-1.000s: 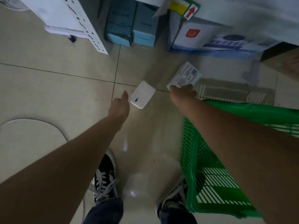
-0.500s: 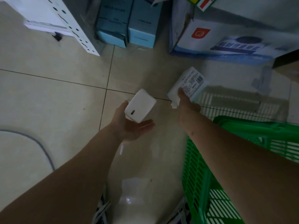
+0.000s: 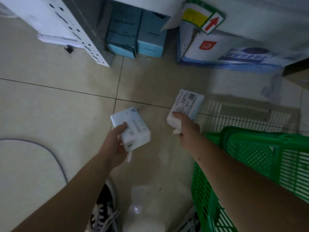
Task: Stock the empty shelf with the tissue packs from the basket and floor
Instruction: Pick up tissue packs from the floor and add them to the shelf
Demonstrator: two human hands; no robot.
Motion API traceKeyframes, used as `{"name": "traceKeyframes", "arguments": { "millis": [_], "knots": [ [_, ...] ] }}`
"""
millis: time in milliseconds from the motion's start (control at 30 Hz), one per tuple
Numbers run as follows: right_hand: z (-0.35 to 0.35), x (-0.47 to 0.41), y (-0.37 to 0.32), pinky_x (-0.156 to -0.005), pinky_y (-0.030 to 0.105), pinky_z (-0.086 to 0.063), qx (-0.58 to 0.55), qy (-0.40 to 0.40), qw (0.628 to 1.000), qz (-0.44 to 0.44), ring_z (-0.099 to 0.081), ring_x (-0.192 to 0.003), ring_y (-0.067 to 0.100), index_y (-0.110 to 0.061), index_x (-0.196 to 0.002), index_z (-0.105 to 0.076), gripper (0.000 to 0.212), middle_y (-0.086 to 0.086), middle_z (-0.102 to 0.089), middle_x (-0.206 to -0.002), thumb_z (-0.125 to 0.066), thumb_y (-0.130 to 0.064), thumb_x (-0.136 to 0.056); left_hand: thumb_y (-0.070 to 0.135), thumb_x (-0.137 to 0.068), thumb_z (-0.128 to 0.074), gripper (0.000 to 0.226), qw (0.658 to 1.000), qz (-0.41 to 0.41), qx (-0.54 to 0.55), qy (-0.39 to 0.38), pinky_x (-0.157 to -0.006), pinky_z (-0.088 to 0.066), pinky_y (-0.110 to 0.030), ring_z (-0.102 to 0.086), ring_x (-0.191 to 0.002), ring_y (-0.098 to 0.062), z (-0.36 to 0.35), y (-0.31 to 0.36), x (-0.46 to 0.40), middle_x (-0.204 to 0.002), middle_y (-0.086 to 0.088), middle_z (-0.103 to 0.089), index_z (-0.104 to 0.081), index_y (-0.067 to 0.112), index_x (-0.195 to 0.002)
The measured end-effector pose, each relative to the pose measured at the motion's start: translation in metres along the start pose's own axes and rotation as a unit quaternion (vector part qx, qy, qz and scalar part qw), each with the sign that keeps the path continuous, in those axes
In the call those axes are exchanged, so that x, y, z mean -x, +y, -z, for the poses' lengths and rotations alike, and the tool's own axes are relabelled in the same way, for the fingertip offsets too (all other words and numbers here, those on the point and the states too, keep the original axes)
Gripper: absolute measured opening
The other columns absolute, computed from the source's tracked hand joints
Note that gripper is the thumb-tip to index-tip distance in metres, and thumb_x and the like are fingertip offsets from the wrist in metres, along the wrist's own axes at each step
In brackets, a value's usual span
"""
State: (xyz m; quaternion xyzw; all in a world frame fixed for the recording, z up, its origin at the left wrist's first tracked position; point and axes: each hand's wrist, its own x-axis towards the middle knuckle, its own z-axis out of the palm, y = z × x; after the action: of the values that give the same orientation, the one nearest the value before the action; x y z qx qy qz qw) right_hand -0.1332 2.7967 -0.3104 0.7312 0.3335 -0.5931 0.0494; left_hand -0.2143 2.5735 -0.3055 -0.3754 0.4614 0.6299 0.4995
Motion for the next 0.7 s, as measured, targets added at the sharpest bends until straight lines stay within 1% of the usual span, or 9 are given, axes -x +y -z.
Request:
{"name": "traceKeyframes", "arguments": {
  "millis": [33, 67, 133, 233, 300, 367, 467, 567, 700],
  "knots": [
    [0.001, 0.007, 0.004, -0.067, 0.029, -0.052, -0.01, -0.006, 1.0, 0.0, -0.065, -0.084, 0.02, -0.003, -0.137, -0.056, 0.08, 0.002, -0.062, -0.095, -0.092, -0.031, -0.07, 0.028, -0.089, -0.071, 0.053, 1.0, -0.007, -0.014, 0.012, -0.109, -0.048, -0.057, -0.069, -0.117, -0.04, 0.009, 0.003, 0.006, -0.129, -0.021, -0.072, -0.058, 0.005, -0.136],
    [0.003, 0.014, 0.007, -0.067, 0.029, -0.053, -0.016, -0.01, 1.0, 0.0, -0.063, -0.08, 0.017, -0.002, -0.135, -0.057, 0.078, 0.0, -0.06, -0.09, -0.093, -0.029, -0.07, 0.028, -0.087, -0.072, 0.055, 0.999, -0.015, -0.027, 0.02, -0.109, -0.048, -0.057, -0.069, -0.118, -0.041, 0.016, 0.006, 0.013, -0.13, -0.021, -0.071, -0.059, 0.004, -0.135],
    [0.006, 0.03, 0.013, -0.069, 0.03, -0.055, -0.011, -0.023, 1.0, -0.001, -0.062, -0.079, 0.016, -0.003, -0.133, -0.059, 0.076, 0.0, -0.06, -0.088, -0.093, -0.028, -0.07, 0.027, -0.086, -0.071, 0.055, 0.998, -0.034, -0.051, 0.022, -0.102, -0.054, -0.055, -0.069, -0.118, -0.041, 0.027, 0.014, 0.027, -0.131, -0.022, -0.07, -0.058, 0.004, -0.135],
    [0.013, 0.057, 0.019, -0.067, 0.029, -0.056, 0.025, -0.069, 0.997, 0.012, -0.068, -0.088, 0.019, -0.004, -0.131, -0.063, 0.071, 0.008, -0.069, -0.105, -0.093, -0.029, -0.071, 0.021, -0.089, -0.066, 0.049, 0.994, -0.074, -0.074, -0.006, -0.084, -0.064, -0.048, -0.071, -0.114, -0.039, 0.027, 0.033, 0.05, -0.129, -0.02, -0.072, -0.058, 0.009, -0.135],
    [0.02, 0.079, 0.017, -0.07, 0.032, -0.058, 0.054, -0.109, 0.992, 0.027, -0.069, -0.093, 0.022, -0.005, -0.13, -0.065, 0.067, 0.013, -0.071, -0.116, -0.091, -0.028, -0.073, 0.019, -0.087, -0.066, 0.046, 0.991, -0.1, -0.085, -0.026, -0.076, -0.065, -0.042, -0.073, -0.111, -0.036, 0.021, 0.046, 0.069, -0.123, -0.017, -0.075, -0.06, 0.012, -0.132],
    [0.027, 0.102, 0.012, -0.078, 0.038, -0.061, 0.073, -0.146, 0.985, 0.046, -0.072, -0.096, 0.026, -0.007, -0.126, -0.067, 0.059, 0.015, -0.073, -0.117, -0.09, -0.024, -0.074, 0.019, -0.085, -0.067, 0.046, 0.987, -0.117, -0.098, -0.043, -0.075, -0.064, -0.04, -0.074, -0.109, -0.035, 0.011, 0.058, 0.09, -0.12, -0.015, -0.076, -0.061, 0.013, -0.13],
    [0.037, 0.14, 0.001, -0.094, 0.048, -0.059, 0.072, -0.185, 0.978, 0.066, -0.073, -0.108, 0.033, -0.011, -0.12, -0.07, 0.051, 0.015, -0.076, -0.116, -0.09, -0.017, -0.074, 0.021, -0.085, -0.065, 0.049, 0.982, -0.138, -0.116, -0.057, -0.078, -0.064, -0.04, -0.074, -0.111, -0.034, -0.004, 0.071, 0.125, -0.123, -0.015, -0.075, -0.06, 0.013, -0.133],
    [0.051, 0.18, -0.006, -0.09, 0.042, -0.059, 0.054, -0.226, 0.97, 0.071, -0.072, -0.112, 0.034, -0.01, -0.12, -0.073, 0.049, 0.016, -0.077, -0.117, -0.09, -0.014, -0.074, 0.02, -0.084, -0.062, 0.05, 0.979, -0.148, -0.125, -0.065, -0.076, -0.063, -0.039, -0.075, -0.106, -0.033, -0.024, 0.079, 0.162, -0.121, -0.014, -0.076, -0.06, 0.012, -0.134],
    [0.075, 0.236, -0.018, -0.1, 0.053, -0.055, 0.032, -0.255, 0.963, 0.077, -0.071, -0.113, 0.038, -0.012, -0.117, -0.076, 0.047, 0.015, -0.079, -0.113, -0.091, -0.014, -0.072, 0.02, -0.083, -0.063, 0.051, 0.974, -0.159, -0.138, -0.079, -0.072, -0.064, -0.038, -0.075, -0.105, -0.035, -0.044, 0.087, 0.22, -0.12, -0.017, -0.075, -0.061, 0.011, -0.133]
  ]
}}
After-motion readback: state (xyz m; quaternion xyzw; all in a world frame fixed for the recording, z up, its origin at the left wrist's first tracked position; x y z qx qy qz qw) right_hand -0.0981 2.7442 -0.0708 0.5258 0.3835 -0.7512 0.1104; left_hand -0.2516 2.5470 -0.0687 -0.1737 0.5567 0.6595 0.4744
